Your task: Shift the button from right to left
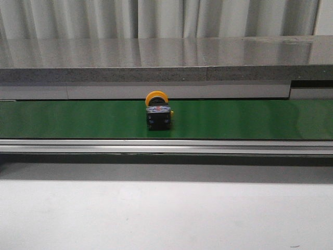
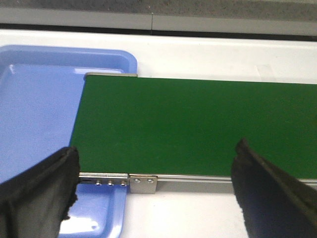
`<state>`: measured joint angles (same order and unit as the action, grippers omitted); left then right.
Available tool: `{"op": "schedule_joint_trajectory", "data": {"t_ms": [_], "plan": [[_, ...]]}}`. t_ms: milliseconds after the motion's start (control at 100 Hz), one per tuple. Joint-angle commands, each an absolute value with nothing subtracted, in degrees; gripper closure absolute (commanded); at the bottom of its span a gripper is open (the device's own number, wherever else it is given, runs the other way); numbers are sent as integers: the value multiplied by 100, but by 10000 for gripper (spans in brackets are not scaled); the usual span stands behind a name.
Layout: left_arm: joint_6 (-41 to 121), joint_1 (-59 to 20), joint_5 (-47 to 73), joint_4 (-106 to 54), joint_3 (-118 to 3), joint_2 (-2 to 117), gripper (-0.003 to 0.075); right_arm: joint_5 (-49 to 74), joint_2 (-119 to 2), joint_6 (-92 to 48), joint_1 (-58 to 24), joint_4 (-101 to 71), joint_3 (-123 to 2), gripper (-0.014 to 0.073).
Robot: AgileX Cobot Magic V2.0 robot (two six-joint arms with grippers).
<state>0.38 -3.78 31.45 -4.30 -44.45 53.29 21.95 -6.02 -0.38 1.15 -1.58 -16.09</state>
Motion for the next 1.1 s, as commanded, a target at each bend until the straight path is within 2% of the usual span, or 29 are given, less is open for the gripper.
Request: {"op": "schedule_joint_trajectory", "data": {"t_ms": [0,170,460,640,1090], "plan": [[45,-460,3231,-569,-5034,5757,101,1762,-664,-52,113,-109,-1746,659],[45,-844,3867,-569,-5925,6727,101,1762,-664,-52,113,-109,-1746,659],[-138,-1697,4291,-558,-7212,8239,101,1762,-664,-52,113,-109,-1746,659],[-581,-1959,4768,-401,-7915,9036,101,1762,-664,-52,113,-109,-1746,659],[-1524,-2407,5262,-135,-8666,10023,101,1762,-664,-52,113,-109,-1746,659]]}}
